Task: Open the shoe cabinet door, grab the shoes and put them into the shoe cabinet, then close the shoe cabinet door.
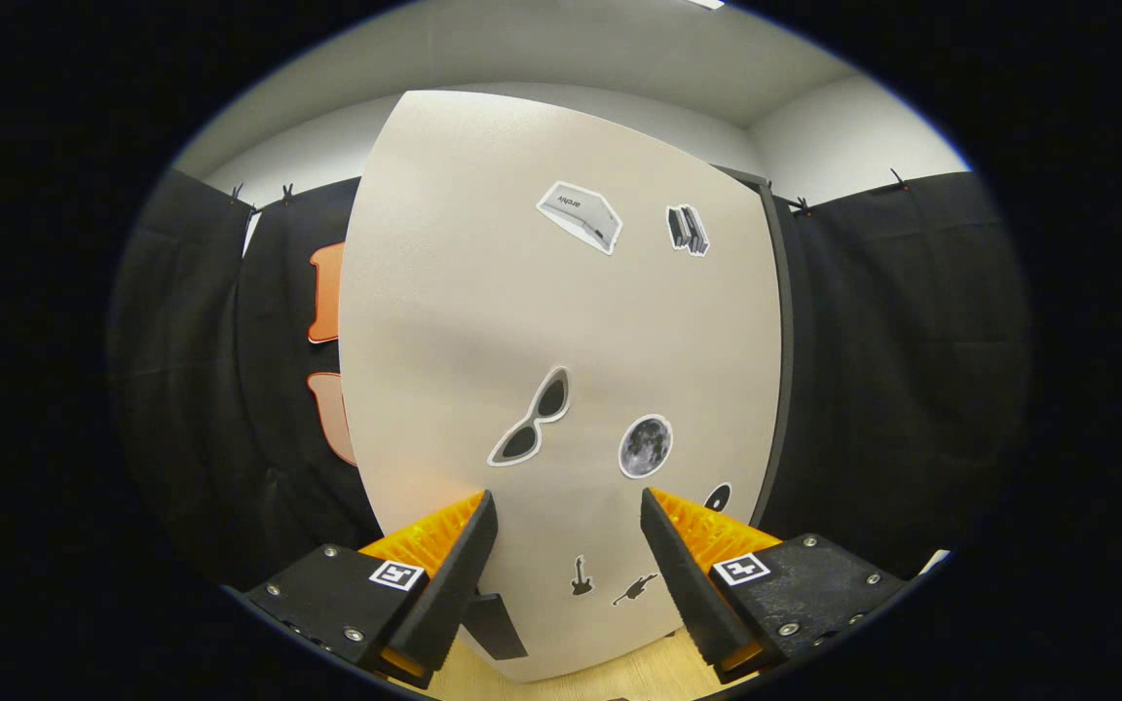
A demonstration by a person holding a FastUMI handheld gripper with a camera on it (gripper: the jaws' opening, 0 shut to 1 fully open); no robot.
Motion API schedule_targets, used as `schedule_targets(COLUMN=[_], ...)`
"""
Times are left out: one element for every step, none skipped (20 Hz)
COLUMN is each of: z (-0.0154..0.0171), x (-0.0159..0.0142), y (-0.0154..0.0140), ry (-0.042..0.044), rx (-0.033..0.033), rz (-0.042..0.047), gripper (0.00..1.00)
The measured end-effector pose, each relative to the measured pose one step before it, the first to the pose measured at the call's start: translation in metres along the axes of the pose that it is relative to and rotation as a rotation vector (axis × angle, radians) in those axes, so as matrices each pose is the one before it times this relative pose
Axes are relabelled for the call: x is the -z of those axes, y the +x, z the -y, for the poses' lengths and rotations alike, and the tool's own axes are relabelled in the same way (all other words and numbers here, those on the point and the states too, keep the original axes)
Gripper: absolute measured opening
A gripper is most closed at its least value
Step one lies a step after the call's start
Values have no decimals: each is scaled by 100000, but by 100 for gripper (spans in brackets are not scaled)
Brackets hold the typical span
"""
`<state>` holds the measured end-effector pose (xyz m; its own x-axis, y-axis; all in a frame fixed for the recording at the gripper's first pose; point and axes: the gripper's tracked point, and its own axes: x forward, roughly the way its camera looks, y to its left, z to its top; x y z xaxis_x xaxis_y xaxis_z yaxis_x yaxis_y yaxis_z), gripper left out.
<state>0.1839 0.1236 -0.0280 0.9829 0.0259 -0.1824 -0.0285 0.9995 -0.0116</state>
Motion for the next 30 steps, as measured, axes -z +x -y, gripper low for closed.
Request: schedule_targets(z=[-223,-185,-184,-196,-255,77,-33,-151,-63,-97,-22,-68,-73,-271,-270,-392,-333,-106,194,95,-144,-275,-205,-100,-192,180,226,317,152,199], x=[-31,-24,5,-57,6,12,5,22,39,-72,-39,-19,11,36,108,188,-122,-447,-439,-537,-462,-488,-448,-471,-484,-424,-261,-258,-334,-236], y=[528,505,447,437,504,6,168,343,195,461,383,315,145,28,-160,-72,-298,-424,-467,-741,-971,-1053,-1317,-1129,-918,-986,-990,-1006,-945,-835], ry=[50,-41,-180,-38,-37,-58,115,134,-33,-220,-417,-258,-34,256,799,1305,1250,-9,-1031,-1082,-377,60,-59,-612,-962,-1279,-1489,-1342,-1072,-684], rx=[120,106,133,133,77,102,167,171,-34,156,97,-12,-185,-917,-1360,-1607,-1331,-95,240,-246,-826,-1643,-1170,-899,-342,235,670,779,544,353], rz=[81,142,323,347,258,244,75,-172,-334,177,146,-299,-693,-658,-873,-1039,-136,582,885,730,399,312,232,500,910,953,592,673,507,149], gripper=[92,92,92,92,92,92,92,93,93,92,93,92,92,92,93,93,93,93,93,93,93,93,93,93,93,93,93,92,93,93])
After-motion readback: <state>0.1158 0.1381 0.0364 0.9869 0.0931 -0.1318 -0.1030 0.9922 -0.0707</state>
